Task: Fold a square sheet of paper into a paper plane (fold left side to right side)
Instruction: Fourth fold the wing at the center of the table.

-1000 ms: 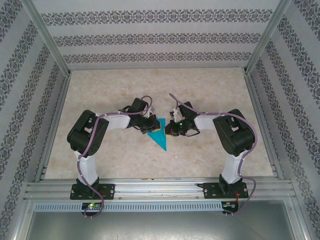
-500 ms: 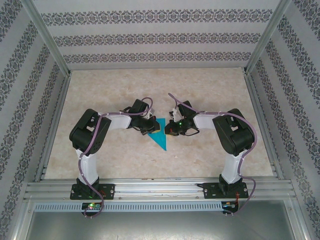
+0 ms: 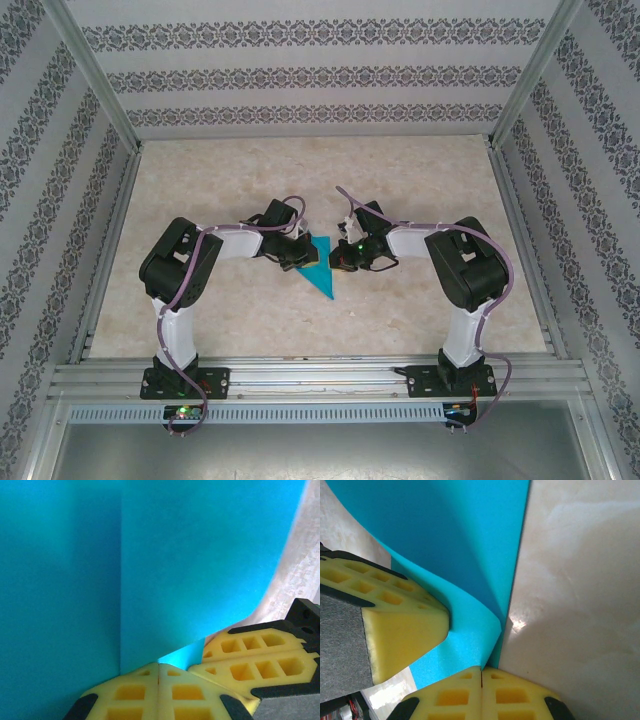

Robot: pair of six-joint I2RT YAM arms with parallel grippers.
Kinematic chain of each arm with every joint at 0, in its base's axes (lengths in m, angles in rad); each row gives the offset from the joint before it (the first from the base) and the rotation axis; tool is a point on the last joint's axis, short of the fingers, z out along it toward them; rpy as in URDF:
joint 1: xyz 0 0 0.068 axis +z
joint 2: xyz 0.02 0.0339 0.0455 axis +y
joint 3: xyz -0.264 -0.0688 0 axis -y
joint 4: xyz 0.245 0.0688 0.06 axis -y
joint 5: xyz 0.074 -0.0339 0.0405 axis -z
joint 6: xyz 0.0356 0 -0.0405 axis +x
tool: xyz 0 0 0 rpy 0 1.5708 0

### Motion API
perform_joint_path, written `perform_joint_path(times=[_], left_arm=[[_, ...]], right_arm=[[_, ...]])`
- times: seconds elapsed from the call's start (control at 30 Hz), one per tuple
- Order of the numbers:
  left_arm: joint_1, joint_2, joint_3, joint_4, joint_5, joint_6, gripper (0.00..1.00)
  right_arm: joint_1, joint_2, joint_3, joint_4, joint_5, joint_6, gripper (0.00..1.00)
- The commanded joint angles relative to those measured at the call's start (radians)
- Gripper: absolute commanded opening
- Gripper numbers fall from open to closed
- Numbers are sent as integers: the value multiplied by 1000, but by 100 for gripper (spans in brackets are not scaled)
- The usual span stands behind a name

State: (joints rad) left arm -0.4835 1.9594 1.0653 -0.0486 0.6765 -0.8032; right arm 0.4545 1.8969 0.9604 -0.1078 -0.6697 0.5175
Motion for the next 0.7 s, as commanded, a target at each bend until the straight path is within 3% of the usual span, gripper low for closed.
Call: perform_joint_path(times=[0.0,0.13,0.53,0.67], left_arm=[[-10,38,-7,-51,-42,24,2],[-9,43,-6,-72,-57,32,2],[-10,56,-12,-70,-61,30,0],[-9,56,-12,-68,-60,30,0]], right_arm=[[10,59,-23,-80,145,-19,0],[9,43,-12,-68,117,-7,0],[-31,-125,-27,-24,61,31,31],[-46,-208,-75,-51,57,22,32]])
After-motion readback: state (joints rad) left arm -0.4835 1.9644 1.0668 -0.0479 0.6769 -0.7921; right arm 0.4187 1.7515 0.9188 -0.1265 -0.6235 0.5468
